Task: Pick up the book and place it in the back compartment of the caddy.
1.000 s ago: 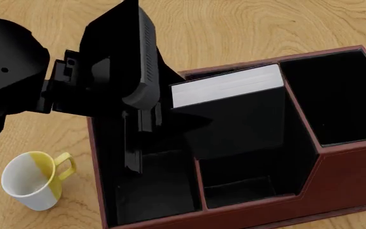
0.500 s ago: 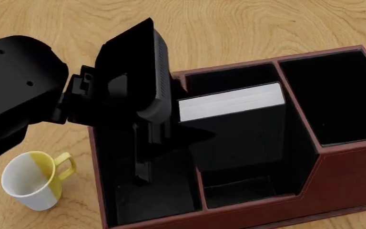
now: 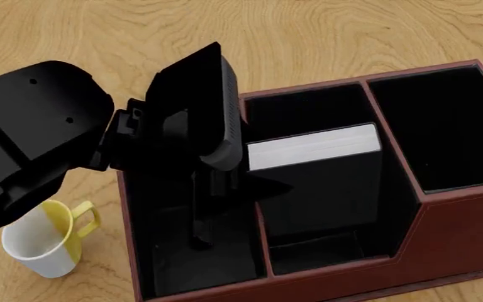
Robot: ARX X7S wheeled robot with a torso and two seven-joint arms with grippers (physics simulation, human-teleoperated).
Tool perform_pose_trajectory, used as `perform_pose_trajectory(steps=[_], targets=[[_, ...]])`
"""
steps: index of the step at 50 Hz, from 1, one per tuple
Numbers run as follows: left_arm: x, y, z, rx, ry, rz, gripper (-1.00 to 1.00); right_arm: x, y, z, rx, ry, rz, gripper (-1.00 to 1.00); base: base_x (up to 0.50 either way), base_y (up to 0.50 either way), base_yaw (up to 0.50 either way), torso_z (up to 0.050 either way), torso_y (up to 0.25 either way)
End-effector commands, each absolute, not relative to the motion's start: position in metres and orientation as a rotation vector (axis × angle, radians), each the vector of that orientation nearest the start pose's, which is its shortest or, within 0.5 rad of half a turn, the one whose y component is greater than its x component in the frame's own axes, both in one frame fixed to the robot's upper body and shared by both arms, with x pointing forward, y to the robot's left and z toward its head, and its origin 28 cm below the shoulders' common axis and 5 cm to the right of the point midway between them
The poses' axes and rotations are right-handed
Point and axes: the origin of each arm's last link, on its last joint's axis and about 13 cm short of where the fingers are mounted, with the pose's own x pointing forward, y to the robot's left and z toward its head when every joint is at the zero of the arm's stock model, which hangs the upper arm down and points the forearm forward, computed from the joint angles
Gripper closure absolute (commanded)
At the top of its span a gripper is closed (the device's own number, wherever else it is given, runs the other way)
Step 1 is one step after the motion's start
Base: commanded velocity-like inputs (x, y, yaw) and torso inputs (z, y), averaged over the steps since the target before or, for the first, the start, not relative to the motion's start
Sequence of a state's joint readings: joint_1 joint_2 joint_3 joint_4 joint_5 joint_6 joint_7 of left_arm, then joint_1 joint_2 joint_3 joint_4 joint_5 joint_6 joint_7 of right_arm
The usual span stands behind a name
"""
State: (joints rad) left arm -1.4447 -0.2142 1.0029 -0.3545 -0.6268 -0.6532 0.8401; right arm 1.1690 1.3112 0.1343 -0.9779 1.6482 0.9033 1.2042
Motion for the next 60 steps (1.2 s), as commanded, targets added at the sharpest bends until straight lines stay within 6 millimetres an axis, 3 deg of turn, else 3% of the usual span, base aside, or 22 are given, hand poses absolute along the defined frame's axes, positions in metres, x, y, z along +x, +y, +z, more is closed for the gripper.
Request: perform_pose_trajectory(steps=[1,60], targets=[[0.381,0.134,0.283,0.53,0.183,-1.372,1.0,0.113,-0.178,0.351,-0.323,-0.761,-0.431,-1.0,0.0,0.0,0.0,0.0,0.0],[0.404,0.117,0.241,0.515,0.254,-1.391,1.0,0.113,-0.184,0.346,-0.324,-0.747,-0.453,-1.0,0.0,0.0,0.0,0.0,0.001]])
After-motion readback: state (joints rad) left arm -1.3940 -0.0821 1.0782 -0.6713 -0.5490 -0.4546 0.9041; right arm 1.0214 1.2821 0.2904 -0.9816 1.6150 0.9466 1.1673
